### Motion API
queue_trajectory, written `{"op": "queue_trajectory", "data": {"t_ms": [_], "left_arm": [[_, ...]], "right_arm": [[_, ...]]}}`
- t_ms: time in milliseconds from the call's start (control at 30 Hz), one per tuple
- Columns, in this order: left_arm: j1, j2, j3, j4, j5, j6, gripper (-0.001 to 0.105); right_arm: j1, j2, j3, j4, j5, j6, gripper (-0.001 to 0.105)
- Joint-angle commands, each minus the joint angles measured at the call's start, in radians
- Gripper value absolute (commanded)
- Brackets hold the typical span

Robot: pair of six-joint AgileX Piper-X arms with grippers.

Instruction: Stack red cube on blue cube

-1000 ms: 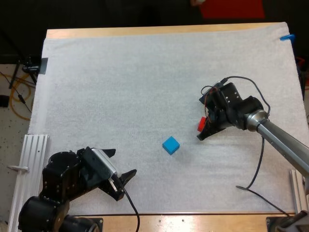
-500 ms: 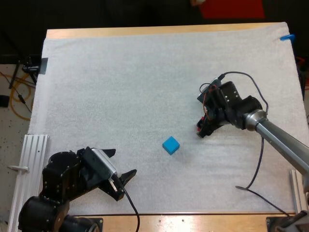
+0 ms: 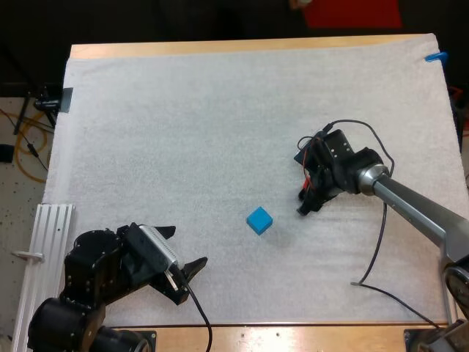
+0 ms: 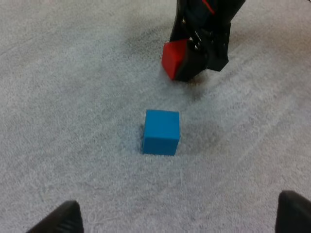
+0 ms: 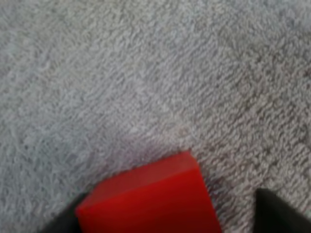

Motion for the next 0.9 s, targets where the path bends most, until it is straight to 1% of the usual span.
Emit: {"op": "queue_trajectory", "data": {"t_ms": [0,100,133,233,333,433,533,600,700,867], "left_arm": [[-0.003,0.0,-0.008,-0.01,0.013,0.002,0.076],[-0.003,0.0,-0.008,-0.005,0.013,0.002,0.076],[-0.003,0.0,-0.008,0.0,0.013,0.002,0.076],[-0.003,0.0,-0.008,0.02,0.013,0.002,0.076],[-0.003,0.0,-0.008,0.022,0.013,0.002,0.076],[-0.003,0.0,-0.008,0.022,0.013,0.002,0.076],[-0.003,0.0,-0.008,0.022,0.013,0.002,0.076],[-0.003,0.0,-0.008,0.022,0.013,0.002,0.076],[-0.003,0.0,-0.008,0.022,0.013,0.002,0.076],[-0.003,0.0,-0.008,0.022,0.013,0.002,0.076]], "right_arm": [[0.001,-0.007,-0.009,-0.008,-0.004,-0.013,0.03],[0.001,-0.012,-0.024,0.024,-0.004,-0.013,0.012],[0.003,-0.016,-0.028,0.031,-0.004,-0.013,0.011],[0.015,-0.056,-0.056,0.067,-0.006,-0.023,0.011],[0.041,-0.113,-0.079,0.075,-0.006,-0.023,0.011],[0.077,-0.158,-0.103,0.116,-0.006,-0.023,0.011],[0.123,-0.177,-0.142,0.207,-0.003,-0.033,0.011],[0.166,-0.177,-0.173,0.259,0.019,-0.038,0.011],[0.229,-0.177,-0.203,0.281,0.04,-0.044,0.011],[0.312,-0.173,-0.21,0.285,0.056,-0.041,0.011]]}}
